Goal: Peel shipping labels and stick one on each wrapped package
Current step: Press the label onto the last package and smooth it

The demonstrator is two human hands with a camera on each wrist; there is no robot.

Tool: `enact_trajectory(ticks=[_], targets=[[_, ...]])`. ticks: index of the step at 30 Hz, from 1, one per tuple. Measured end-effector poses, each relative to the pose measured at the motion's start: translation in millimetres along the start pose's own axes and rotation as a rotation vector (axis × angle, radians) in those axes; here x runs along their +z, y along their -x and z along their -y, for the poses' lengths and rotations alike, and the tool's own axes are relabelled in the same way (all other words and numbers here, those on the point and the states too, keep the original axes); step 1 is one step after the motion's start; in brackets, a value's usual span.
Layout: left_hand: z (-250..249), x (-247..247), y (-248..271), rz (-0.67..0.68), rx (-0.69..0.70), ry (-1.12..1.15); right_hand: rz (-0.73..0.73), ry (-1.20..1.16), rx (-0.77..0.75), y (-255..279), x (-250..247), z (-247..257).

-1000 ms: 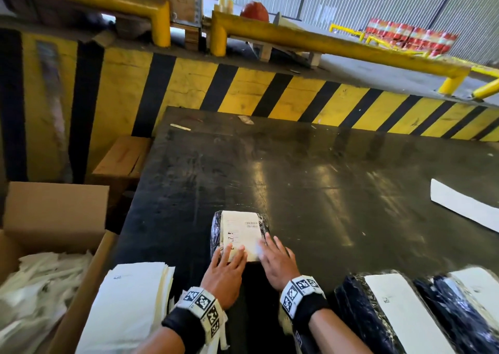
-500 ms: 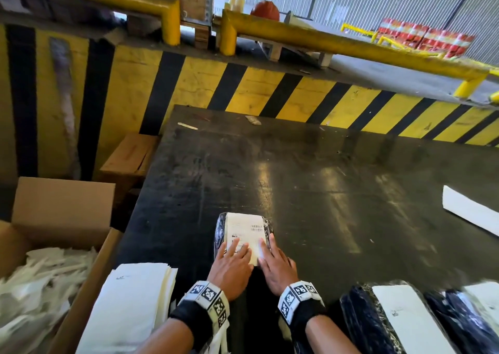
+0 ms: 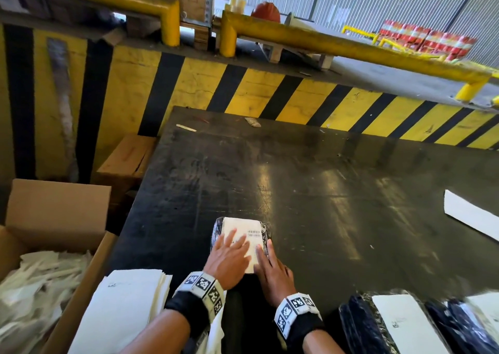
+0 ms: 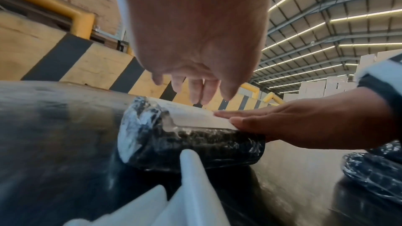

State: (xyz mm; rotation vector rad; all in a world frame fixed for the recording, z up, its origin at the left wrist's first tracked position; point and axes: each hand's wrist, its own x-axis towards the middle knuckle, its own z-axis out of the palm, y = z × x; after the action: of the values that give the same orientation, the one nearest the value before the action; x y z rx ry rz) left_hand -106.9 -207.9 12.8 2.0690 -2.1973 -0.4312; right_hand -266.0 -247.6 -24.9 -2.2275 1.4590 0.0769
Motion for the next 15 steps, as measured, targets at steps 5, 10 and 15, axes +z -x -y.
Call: enact_trajectory(ticks=[5,10,15], targets=[[11,7,-7,0.050,-0.121,0.028,0.010,-0.012,-0.004,1,-2,0],[35,-4,-10,-0.015,-0.220,0.013,0.015,-0.032,0.004,0,1,2],[19,-11,-31,-0.165,-0.097,-0.092,0.003,-0.026,-0.014,3,-2,1]])
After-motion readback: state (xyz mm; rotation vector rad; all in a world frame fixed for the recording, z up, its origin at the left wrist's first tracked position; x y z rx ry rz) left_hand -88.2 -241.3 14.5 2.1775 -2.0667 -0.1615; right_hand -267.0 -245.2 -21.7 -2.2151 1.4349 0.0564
